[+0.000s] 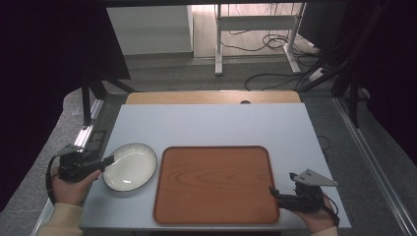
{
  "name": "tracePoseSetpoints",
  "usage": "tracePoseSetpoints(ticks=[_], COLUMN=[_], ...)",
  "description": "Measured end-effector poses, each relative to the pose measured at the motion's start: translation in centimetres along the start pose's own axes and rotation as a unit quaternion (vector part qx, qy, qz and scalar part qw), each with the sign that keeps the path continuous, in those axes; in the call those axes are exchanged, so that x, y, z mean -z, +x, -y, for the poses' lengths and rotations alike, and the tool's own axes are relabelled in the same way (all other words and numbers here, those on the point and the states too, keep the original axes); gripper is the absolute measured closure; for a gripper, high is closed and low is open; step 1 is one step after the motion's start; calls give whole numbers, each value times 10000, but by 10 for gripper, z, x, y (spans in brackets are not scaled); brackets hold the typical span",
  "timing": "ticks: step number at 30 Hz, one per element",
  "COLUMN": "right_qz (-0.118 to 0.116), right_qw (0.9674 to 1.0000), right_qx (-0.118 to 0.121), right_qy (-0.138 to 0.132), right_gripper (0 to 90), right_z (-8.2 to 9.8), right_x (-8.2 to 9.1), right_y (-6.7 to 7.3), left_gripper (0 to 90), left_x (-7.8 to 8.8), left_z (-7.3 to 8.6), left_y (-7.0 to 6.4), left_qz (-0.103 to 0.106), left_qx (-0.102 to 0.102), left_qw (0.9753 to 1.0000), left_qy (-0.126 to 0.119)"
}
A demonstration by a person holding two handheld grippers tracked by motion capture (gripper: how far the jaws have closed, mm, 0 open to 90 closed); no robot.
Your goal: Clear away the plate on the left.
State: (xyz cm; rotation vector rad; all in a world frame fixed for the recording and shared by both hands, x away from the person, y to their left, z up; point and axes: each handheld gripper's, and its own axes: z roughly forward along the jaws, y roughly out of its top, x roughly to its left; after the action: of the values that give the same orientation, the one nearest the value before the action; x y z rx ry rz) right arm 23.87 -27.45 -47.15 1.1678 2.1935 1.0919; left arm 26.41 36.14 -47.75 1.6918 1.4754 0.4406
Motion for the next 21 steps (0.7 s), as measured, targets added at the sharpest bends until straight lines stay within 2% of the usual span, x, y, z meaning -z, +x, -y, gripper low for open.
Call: tracePoseSetpoints(ticks=[2,8,10,11,16,21], right_qz=[-4,-28,-29,-30,-23,-15], right_qw=[10000,10000,10000,10000,10000,10000], right_qx=[1,6,7,4,-5,-2], right_qy=[-1,14,14,10,32,43], right_gripper=[150,150,150,150,150,150], right_z=[0,0,0,0,1,1], right_x=[0,-2,-2,-1,-2,-2], right_y=[0,0,0,0,-1,-1], left_gripper=[298,298,297,296,295,296], left_x=[-6,-22,-25,-29,-33,-37], left_z=[-6,-13,-13,-13,-12,-10], left_y=[3,7,9,12,19,27], left_qz=[45,23,12,33,-37,-44], left_qx=[107,140,164,246,227,300], left_qw=[9999,9997,9996,9994,9991,9989], left_qy=[40,201,230,255,346,363])
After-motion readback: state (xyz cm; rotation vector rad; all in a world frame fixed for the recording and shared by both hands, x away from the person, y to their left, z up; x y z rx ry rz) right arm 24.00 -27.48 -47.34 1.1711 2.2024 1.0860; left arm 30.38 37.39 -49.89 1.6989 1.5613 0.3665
